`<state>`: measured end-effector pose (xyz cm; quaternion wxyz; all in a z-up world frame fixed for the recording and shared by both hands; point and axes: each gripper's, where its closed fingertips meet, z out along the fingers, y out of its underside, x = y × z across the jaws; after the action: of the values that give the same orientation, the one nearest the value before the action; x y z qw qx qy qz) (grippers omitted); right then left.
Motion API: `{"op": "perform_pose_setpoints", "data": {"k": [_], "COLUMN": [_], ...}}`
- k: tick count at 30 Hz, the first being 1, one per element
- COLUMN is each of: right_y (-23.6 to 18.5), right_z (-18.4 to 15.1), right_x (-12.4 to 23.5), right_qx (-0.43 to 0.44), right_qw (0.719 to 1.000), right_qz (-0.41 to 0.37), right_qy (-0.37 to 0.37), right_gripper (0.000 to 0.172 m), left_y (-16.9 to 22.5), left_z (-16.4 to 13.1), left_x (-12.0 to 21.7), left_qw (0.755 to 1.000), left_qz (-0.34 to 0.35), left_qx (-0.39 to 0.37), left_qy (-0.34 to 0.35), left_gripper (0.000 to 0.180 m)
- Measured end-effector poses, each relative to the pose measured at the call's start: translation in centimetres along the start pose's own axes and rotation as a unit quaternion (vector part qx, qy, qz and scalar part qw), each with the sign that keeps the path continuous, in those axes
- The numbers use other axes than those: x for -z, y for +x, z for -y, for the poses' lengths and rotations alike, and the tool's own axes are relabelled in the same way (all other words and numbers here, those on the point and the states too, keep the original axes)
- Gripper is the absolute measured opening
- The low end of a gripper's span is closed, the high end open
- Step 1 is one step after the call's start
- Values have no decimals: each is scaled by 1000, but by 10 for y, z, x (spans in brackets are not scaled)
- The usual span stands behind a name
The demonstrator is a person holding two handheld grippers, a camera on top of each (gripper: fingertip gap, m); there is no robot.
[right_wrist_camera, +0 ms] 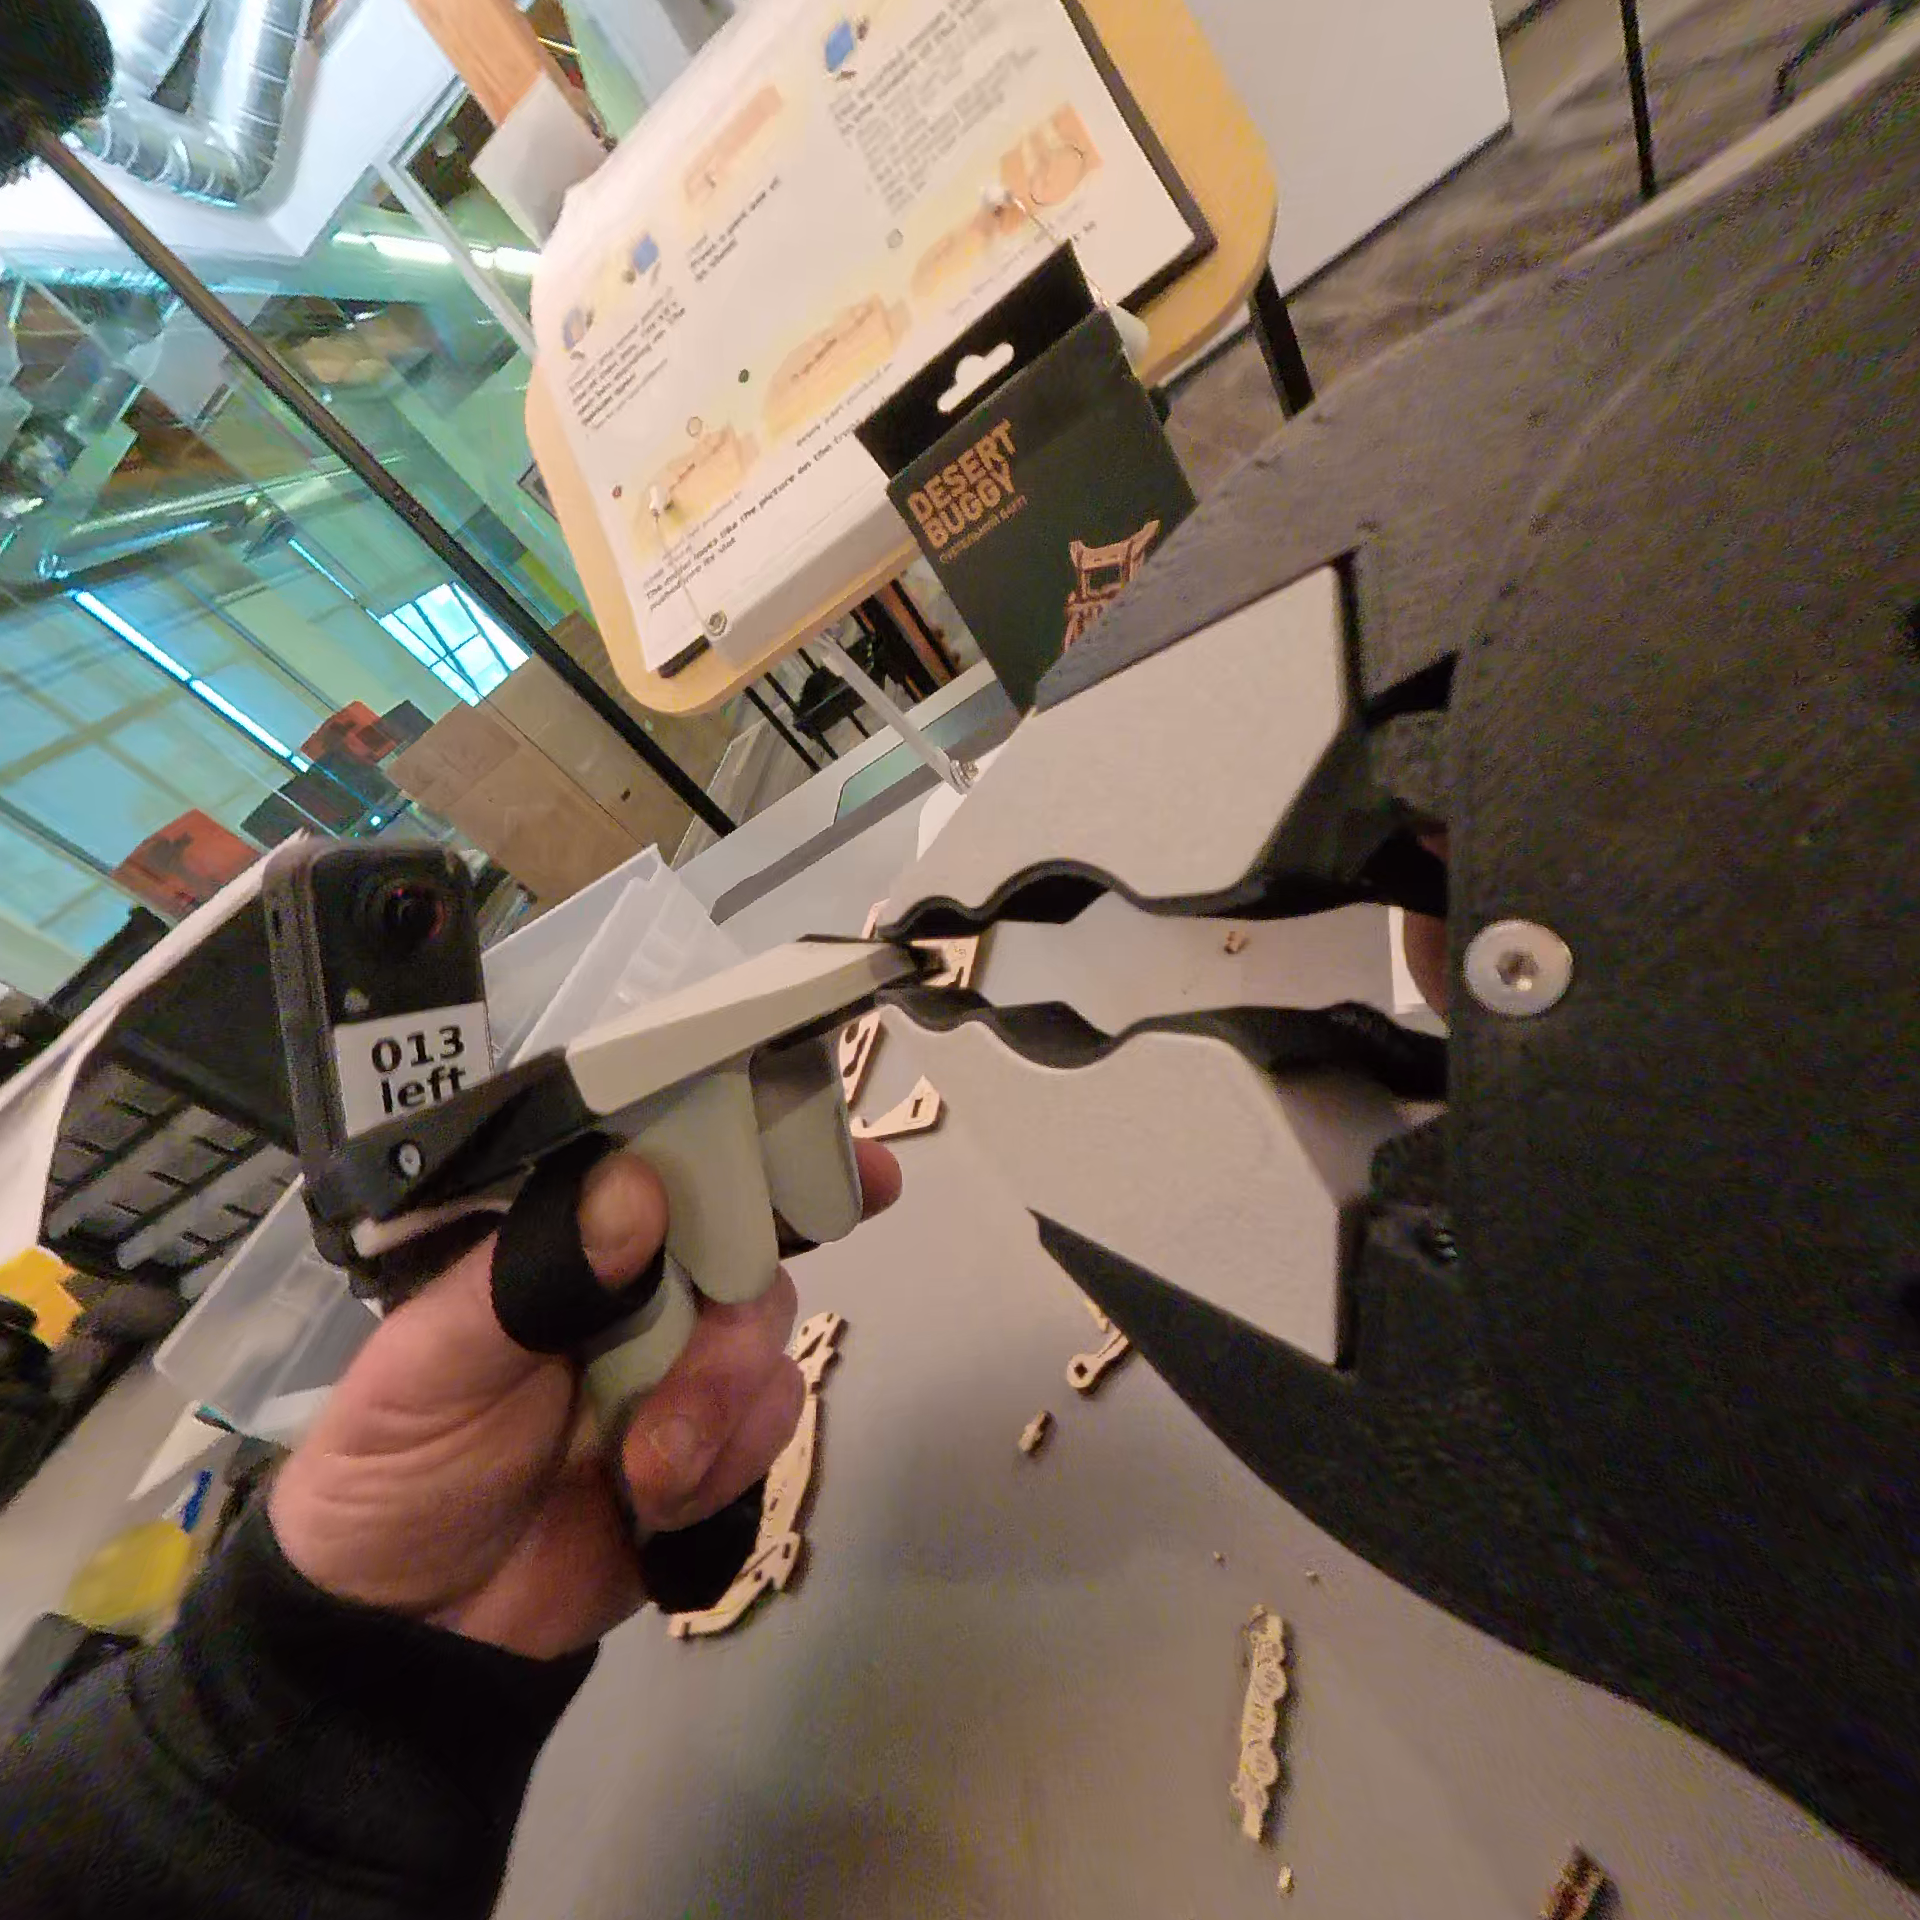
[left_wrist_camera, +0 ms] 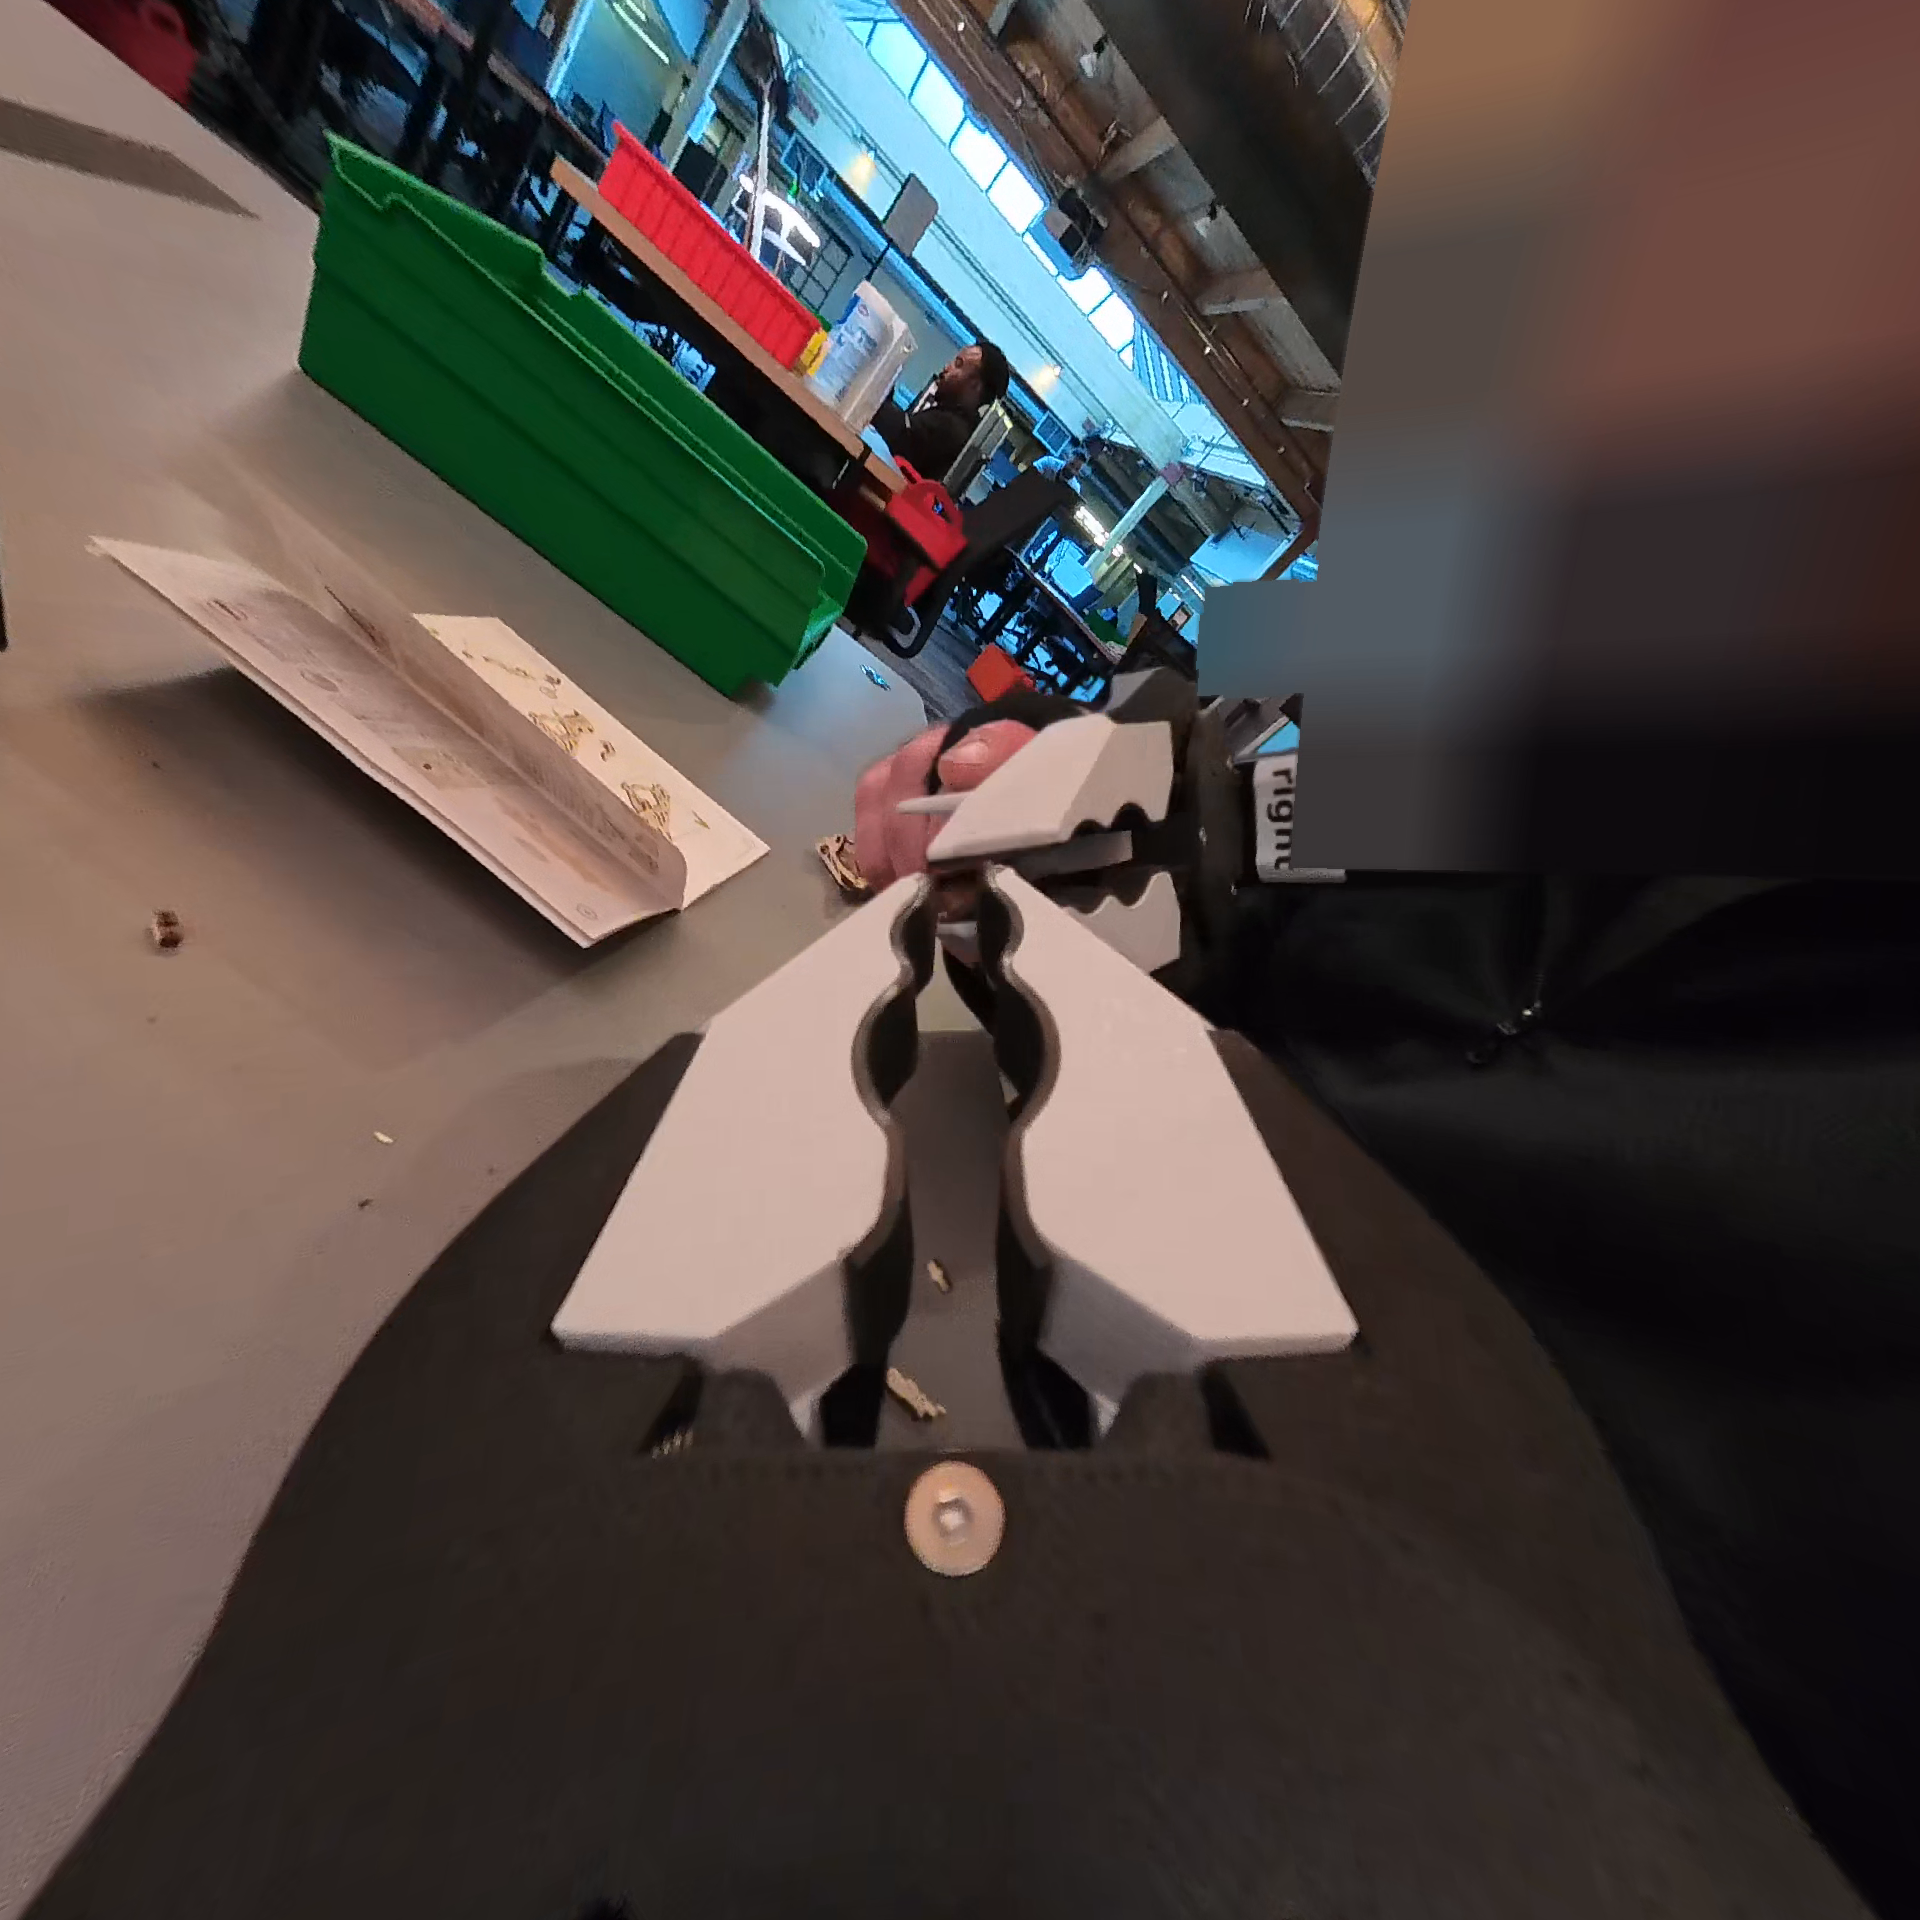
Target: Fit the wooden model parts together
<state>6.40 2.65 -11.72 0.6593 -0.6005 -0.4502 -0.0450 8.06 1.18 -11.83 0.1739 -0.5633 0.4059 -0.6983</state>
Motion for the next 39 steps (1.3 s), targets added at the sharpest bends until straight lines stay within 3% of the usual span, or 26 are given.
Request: {"op": "perform_pose_setpoints", "data": {"k": [1,5,10,14,16,22,28,34,39], "right_y": [-1,-2,-2,-1,0,-7,-14,-26,-28], "right_z": [0,-3,-1,3,6,-8,-51,-71,-74], "right_x": [0,1,1,2,2,15,41,52,56], "right_qx": [8,-13,-131,-170,-236,-221,-231,-251,-255], "right_qw": [1000,1000,990,983,967,971,964,951,950], "right_qz": [-1,14,42,47,68,88,106,126,123], "right_qy": [-1,-2,22,42,61,24,-72,-127,-134], "right_gripper": [6,5,5,4,4,9,10,12,12], "left_y": [0,-2,-6,-3,-1,-6,-20,-35,-64], "left_z": [-1,-2,1,3,5,-6,-36,-60,-51], "left_x": [0,-1,0,0,0,14,38,42,42], "left_qw": [1000,1000,999,998,995,994,988,970,945], "left_qz": [-1,2,37,19,-1,29,145,212,275], "left_qx": [6,29,12,45,77,91,26,-20,-63], "left_qy": [0,7,19,39,56,44,-44,-116,-164], "left_gripper": [5,5,16,19,21,31,31,30,31]}}
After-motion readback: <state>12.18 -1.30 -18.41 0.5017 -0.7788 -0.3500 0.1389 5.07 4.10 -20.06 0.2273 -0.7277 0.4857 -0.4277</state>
